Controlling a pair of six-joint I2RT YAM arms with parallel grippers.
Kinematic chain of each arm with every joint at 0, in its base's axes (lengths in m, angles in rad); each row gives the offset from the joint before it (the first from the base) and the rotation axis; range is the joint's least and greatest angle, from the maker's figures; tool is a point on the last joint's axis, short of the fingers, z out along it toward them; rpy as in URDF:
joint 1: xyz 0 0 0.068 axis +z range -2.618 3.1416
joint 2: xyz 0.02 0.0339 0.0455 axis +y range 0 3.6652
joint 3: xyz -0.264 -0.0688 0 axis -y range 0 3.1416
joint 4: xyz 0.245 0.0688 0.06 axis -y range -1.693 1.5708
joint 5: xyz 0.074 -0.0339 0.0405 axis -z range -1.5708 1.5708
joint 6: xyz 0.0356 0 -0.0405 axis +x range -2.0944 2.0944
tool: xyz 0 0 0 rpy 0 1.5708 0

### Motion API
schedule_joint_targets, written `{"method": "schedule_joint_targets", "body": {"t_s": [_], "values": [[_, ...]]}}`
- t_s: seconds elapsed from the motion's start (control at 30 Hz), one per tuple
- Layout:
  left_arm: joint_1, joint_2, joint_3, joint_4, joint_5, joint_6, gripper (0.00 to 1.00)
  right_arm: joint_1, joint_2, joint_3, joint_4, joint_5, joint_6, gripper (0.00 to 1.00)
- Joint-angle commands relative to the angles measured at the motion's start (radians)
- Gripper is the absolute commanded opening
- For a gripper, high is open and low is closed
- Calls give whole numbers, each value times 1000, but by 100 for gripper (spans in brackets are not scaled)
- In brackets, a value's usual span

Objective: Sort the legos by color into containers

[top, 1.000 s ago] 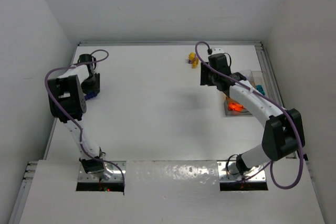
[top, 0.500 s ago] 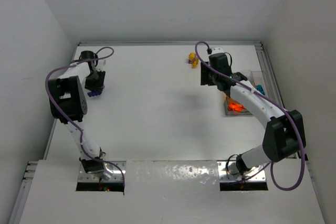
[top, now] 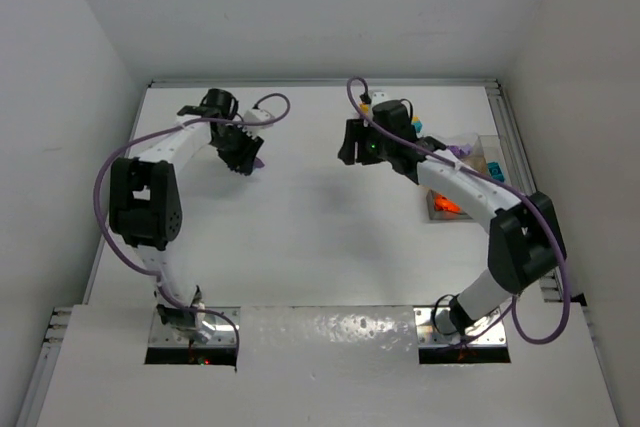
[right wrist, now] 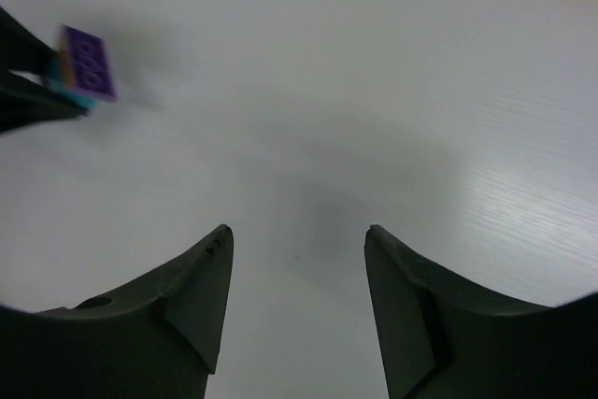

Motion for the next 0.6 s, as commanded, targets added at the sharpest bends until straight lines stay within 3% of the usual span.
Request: {"method": "schedule_joint_targets", "body": {"t_s": [0.0,0.17,0.3,0.57], "values": [[-76,-52,-7,-58,149,148,0,2,70,16,266,-219,242,58],[-176,-52,6,-80,175,207,0,5,154,7,472,-336,458,63],[-200,-40,39,-106,213,216,0,25,205,-18,524,-400,501,69],[-225,-47,59,-129,255,234,0,62,285,-41,578,-435,578,70]]}}
